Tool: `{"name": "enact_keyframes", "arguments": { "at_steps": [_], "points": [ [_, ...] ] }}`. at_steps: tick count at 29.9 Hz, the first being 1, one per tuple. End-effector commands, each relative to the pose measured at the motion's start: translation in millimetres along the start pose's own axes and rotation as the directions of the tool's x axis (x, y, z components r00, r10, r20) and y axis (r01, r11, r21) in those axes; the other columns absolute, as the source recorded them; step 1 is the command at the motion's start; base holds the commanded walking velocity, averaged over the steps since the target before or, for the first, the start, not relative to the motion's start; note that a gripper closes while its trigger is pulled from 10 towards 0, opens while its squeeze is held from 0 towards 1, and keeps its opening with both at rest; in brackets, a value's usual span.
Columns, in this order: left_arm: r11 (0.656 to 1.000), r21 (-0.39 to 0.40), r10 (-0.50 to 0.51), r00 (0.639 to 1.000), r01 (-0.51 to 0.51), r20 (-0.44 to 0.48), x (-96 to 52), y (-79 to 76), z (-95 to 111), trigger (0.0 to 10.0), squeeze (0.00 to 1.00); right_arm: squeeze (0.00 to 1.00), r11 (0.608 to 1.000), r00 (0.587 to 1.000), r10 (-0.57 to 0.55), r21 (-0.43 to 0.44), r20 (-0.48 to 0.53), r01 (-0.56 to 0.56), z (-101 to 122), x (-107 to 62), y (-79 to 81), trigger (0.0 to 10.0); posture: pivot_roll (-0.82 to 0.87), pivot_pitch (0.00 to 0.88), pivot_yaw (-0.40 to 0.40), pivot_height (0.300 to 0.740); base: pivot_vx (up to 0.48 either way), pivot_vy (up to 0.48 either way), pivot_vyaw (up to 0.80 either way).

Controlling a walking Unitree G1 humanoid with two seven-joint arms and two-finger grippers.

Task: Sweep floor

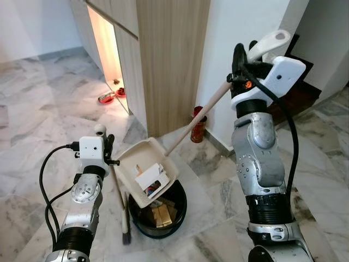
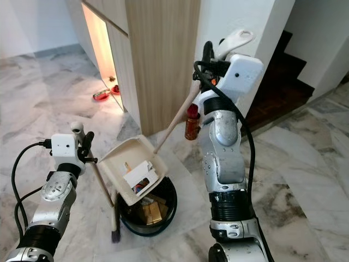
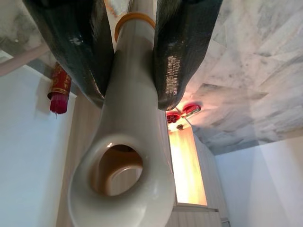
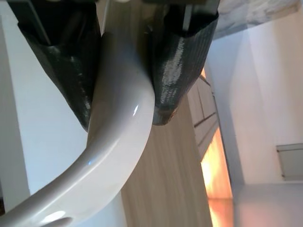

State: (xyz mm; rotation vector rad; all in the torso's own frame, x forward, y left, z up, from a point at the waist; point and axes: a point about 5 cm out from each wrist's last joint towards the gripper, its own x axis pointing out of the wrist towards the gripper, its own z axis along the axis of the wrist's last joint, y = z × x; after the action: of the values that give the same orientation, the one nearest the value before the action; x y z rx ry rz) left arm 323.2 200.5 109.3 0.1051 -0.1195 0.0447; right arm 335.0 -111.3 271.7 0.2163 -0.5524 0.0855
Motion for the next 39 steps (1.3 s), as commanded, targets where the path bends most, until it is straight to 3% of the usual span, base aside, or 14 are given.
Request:
{"name": "enact_keyframes", "arguments": {
  "at_steps": [1,19,39],
  "points": [
    [1.000,0.005,-0.008,0.999,0.008,0.047,2.8,-0.8,9,10.0,0.00,0.00,0.999,0.993,0.036,-0.008,0.109,-0.036,20,0.2,6.9,10.0,-0.02,0.000,-0.021,0.740,0.000,0.000,0.00],
    [1.000,0.002,-0.015,0.999,0.015,0.049,3.3,-4.0,9,10.0,0.00,0.00,0.981,0.967,0.192,-0.064,0.167,-0.184,24,-16.8,48.5,10.0,-0.03,0.000,-0.022,0.740,0.000,0.000,0.00],
    [1.000,-0.001,-0.022,0.998,0.022,0.050,3.8,-6.8,9,10.0,0.00,0.00,0.960,0.931,0.263,-0.168,0.254,-0.226,39,-22.0,61.5,10.0,-0.03,0.000,-0.024,0.740,0.000,0.000,0.00]
  ]
}}
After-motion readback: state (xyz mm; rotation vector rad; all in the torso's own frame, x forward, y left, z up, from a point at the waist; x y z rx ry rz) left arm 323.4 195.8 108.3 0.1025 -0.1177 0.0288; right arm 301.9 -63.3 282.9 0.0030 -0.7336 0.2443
